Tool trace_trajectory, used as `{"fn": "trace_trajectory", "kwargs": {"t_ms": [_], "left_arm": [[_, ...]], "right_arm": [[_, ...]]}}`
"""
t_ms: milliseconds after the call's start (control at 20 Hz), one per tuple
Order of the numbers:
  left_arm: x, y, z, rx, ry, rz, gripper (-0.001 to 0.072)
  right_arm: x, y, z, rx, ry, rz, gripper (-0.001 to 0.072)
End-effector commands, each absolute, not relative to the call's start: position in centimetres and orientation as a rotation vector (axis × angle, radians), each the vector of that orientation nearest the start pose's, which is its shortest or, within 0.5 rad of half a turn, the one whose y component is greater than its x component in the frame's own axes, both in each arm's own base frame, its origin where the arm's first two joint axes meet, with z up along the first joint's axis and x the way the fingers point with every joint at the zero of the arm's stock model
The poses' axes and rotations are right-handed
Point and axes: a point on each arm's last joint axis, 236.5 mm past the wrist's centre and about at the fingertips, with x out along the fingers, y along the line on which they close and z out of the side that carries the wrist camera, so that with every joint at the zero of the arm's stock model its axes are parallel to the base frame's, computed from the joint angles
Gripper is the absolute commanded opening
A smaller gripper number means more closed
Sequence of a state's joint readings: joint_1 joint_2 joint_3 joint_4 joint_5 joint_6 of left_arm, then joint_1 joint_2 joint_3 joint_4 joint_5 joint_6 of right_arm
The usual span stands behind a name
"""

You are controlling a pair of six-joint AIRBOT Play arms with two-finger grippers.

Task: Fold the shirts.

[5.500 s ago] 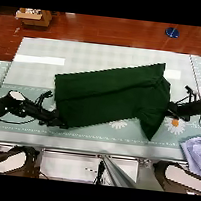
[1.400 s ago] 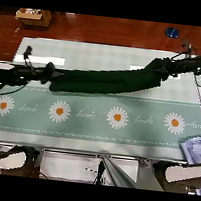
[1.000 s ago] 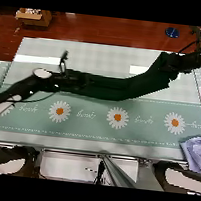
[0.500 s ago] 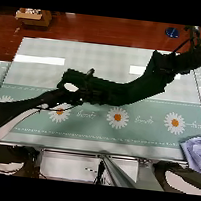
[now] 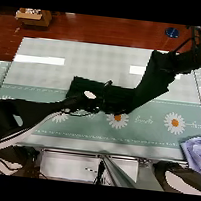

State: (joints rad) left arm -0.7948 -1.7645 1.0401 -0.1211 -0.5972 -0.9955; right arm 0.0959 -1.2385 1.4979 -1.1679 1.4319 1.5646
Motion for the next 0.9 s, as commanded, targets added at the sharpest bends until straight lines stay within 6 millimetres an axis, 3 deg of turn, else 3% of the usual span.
{"fn": "trace_trajectory", "kwargs": {"t_ms": [0, 150, 250, 400, 550, 650, 800, 850], "left_arm": [[29.8, -46.1, -6.4, -0.890, 1.271, -0.797, 0.0021], [35.7, -40.3, -0.1, -0.851, 1.053, -0.786, 0.0021], [38.5, -34.4, 5.0, -0.758, 0.893, -0.782, 0.0020], [40.2, -23.8, 13.0, -0.667, 0.673, -0.710, 0.0021], [39.1, -12.8, 19.7, -0.615, 0.505, -0.561, 0.0022], [36.9, -7.4, 23.1, -0.580, 0.409, -0.479, 0.0022], [33.6, -3.1, 25.4, -0.559, 0.352, -0.367, 0.0022], [32.8, -2.6, 26.1, -0.577, 0.336, -0.342, 0.0023]], "right_arm": [[36.8, 12.3, 15.6, 0.205, 1.135, 0.392, 0.0025], [36.7, 13.5, 15.6, 0.191, 1.131, 0.418, 0.0025], [36.9, 16.4, 15.4, 0.162, 1.110, 0.476, 0.0025], [37.6, 22.5, 14.0, 0.134, 1.080, 0.569, 0.0025], [37.9, 29.3, 10.7, 0.126, 1.082, 0.645, 0.0025], [37.5, 34.0, 7.8, 0.117, 1.087, 0.701, 0.0025], [35.9, 40.0, 2.9, 0.116, 1.120, 0.754, 0.0025], [35.0, 41.7, 1.0, 0.114, 1.143, 0.769, 0.0025]]}}
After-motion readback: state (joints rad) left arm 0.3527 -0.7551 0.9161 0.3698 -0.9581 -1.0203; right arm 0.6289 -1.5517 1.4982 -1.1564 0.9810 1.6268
